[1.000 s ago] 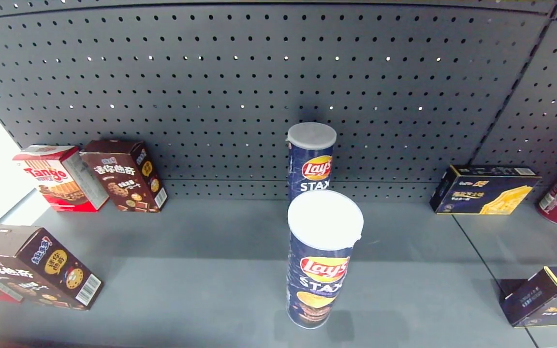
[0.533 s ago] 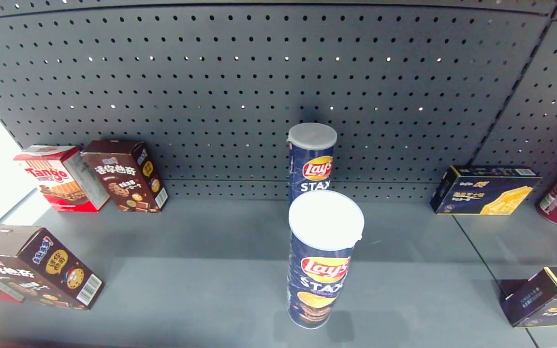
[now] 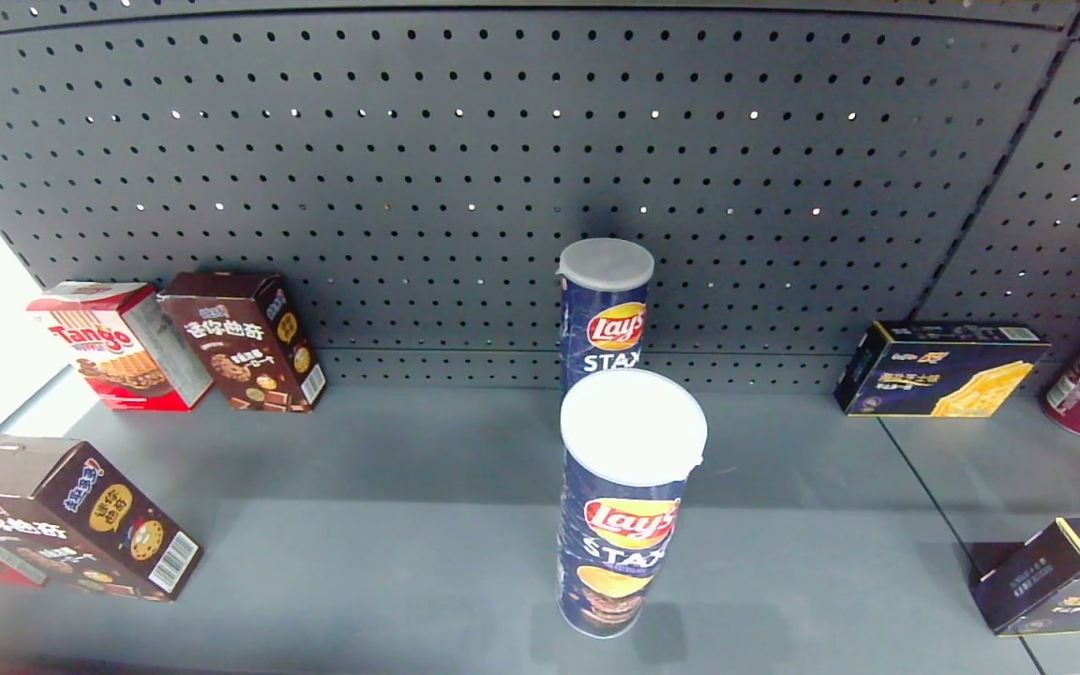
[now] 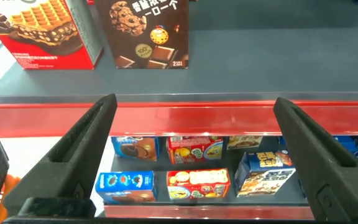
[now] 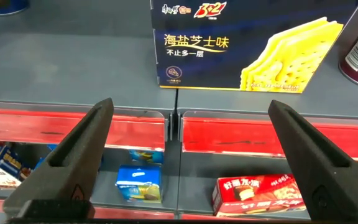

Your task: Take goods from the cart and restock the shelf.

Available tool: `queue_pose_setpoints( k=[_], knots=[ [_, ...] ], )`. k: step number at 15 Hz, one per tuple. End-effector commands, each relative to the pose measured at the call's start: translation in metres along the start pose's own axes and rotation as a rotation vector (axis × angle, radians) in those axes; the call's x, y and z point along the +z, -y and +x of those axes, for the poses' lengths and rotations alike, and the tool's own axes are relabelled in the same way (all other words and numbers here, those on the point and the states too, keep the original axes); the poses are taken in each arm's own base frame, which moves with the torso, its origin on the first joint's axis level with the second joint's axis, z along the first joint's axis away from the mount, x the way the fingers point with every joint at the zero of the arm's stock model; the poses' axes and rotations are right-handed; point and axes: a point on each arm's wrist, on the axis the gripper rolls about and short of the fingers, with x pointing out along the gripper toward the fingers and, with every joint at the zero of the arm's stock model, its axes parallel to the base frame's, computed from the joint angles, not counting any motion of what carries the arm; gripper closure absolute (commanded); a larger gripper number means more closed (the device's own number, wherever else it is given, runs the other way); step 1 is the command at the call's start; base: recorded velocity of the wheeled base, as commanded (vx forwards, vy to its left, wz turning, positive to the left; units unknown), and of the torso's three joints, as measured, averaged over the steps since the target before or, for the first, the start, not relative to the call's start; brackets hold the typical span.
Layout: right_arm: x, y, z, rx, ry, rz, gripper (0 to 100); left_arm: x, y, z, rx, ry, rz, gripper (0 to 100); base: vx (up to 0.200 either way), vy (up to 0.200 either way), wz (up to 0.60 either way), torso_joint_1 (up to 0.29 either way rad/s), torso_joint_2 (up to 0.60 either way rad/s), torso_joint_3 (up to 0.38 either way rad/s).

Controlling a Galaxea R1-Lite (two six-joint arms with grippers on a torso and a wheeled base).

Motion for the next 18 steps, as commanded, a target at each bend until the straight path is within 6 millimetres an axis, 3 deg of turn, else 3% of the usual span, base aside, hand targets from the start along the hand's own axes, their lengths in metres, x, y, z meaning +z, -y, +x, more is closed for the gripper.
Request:
queue_pose_setpoints(
  k=[1, 18],
  knots=[
    [0.0000, 0.0000, 0.0001, 0.001, -0.001, 0.000, 0, -0.0001, 0.0000, 0.0000, 0.000, -0.001, 0.000, 0, 0.000, 0.000, 0.00, 0.000, 0.00, 0.000],
    [0.0000, 0.0000, 0.0001, -0.001, -0.001, 0.000, 0, 0.0001, 0.0000, 0.0000, 0.002, 0.000, 0.000, 0, 0.000, 0.000, 0.00, 0.000, 0.00, 0.000]
  ],
)
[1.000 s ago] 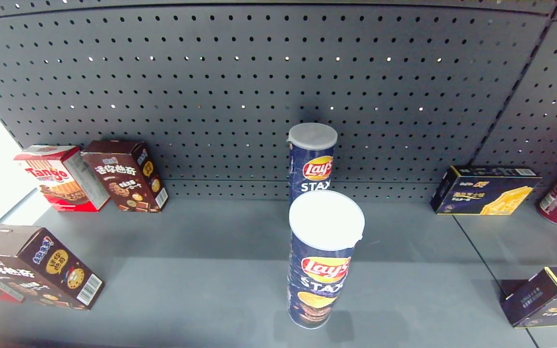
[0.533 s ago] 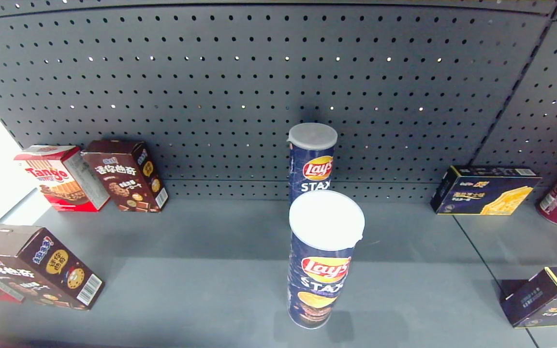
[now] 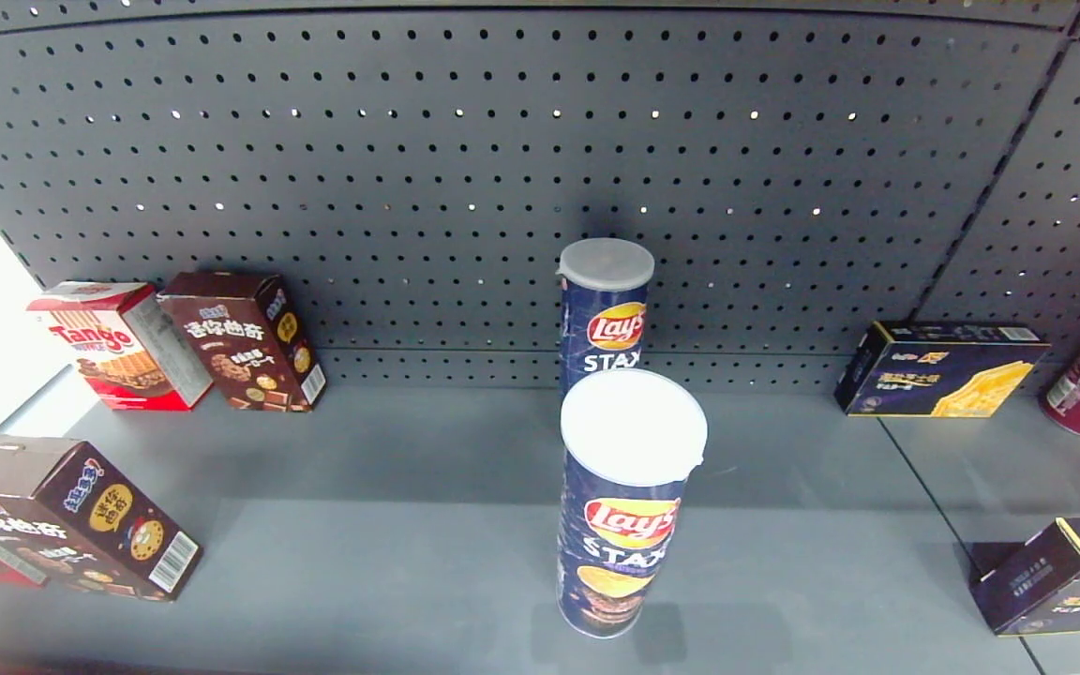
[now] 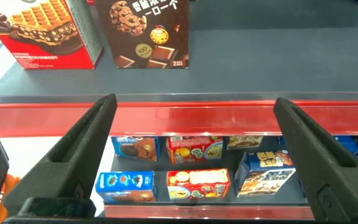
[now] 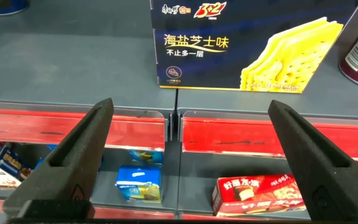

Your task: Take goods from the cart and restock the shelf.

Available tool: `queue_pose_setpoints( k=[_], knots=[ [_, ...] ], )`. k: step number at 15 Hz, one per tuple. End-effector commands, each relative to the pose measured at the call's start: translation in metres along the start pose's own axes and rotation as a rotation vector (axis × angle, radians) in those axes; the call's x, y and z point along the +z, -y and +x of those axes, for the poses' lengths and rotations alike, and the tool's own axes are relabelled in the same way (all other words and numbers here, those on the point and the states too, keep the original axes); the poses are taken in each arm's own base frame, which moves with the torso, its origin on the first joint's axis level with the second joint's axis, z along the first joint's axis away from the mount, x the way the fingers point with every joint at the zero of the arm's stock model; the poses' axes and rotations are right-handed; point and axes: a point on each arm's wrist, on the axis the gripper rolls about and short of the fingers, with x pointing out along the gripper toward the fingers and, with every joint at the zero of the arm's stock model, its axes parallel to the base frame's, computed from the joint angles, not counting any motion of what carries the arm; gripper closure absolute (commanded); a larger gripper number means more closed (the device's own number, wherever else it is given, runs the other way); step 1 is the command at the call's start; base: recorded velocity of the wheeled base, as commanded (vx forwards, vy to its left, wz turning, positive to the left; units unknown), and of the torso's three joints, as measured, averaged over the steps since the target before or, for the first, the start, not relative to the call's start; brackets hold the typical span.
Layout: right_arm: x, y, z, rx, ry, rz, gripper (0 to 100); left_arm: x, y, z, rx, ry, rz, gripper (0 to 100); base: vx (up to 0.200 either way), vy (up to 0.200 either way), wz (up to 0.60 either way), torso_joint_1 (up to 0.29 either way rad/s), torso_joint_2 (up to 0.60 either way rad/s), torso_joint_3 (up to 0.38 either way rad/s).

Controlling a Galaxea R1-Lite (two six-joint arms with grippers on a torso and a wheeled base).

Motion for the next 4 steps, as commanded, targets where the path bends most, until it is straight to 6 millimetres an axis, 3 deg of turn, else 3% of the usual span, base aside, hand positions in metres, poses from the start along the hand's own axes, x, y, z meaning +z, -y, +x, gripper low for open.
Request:
queue_pose_setpoints(
  k=[1, 4],
  knots=[
    [-0.0001, 0.0000, 0.0001, 0.000, -0.002, -0.001, 0, -0.0001, 0.0000, 0.0000, 0.001, -0.001, 0.000, 0, 0.000, 0.000, 0.00, 0.000, 0.00, 0.000],
    [-0.0001, 0.0000, 0.0001, 0.000, -0.002, -0.001, 0, -0.0001, 0.0000, 0.0000, 0.000, -0.001, 0.000, 0, 0.000, 0.000, 0.00, 0.000, 0.00, 0.000]
  ],
)
